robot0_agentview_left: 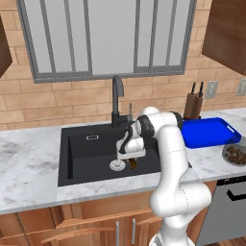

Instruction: Pick up all produce items and place them in the sink. Turn on the sink faucet to wash them. Then turn the sink off and put them in the tray.

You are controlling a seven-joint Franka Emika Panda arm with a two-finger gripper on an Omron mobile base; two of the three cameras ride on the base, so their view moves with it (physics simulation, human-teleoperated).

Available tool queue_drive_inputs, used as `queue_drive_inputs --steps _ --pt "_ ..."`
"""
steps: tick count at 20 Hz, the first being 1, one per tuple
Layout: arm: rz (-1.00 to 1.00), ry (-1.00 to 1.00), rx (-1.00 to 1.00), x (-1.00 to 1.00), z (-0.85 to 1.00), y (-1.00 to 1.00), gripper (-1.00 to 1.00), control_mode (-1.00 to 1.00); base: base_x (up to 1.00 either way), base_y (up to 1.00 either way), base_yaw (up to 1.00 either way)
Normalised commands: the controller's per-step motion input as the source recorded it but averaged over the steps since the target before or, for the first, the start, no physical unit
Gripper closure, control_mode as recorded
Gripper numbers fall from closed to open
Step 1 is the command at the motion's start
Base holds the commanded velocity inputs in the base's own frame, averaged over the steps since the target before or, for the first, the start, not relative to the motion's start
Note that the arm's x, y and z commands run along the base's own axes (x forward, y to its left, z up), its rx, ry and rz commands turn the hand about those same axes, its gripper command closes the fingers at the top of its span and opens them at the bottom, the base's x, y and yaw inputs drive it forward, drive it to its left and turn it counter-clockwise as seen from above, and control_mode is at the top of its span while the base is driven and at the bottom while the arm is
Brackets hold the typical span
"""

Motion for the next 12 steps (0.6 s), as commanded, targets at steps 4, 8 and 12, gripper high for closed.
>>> queue_drive_inputs --steps 4,8,12 --pt "0.00 -0.01 0.00 -0.04 -0.01 0.00 1.00 -1.00 0.00 0.00 0.00" --pt "0.00 0.00 0.00 -0.04 0.20 0.00 1.00 -1.00 0.00 0.00 0.00" --pt "0.00 0.00 -0.03 -0.02 0.55 -0.03 1.00 -1.00 0.00 0.00 0.00"
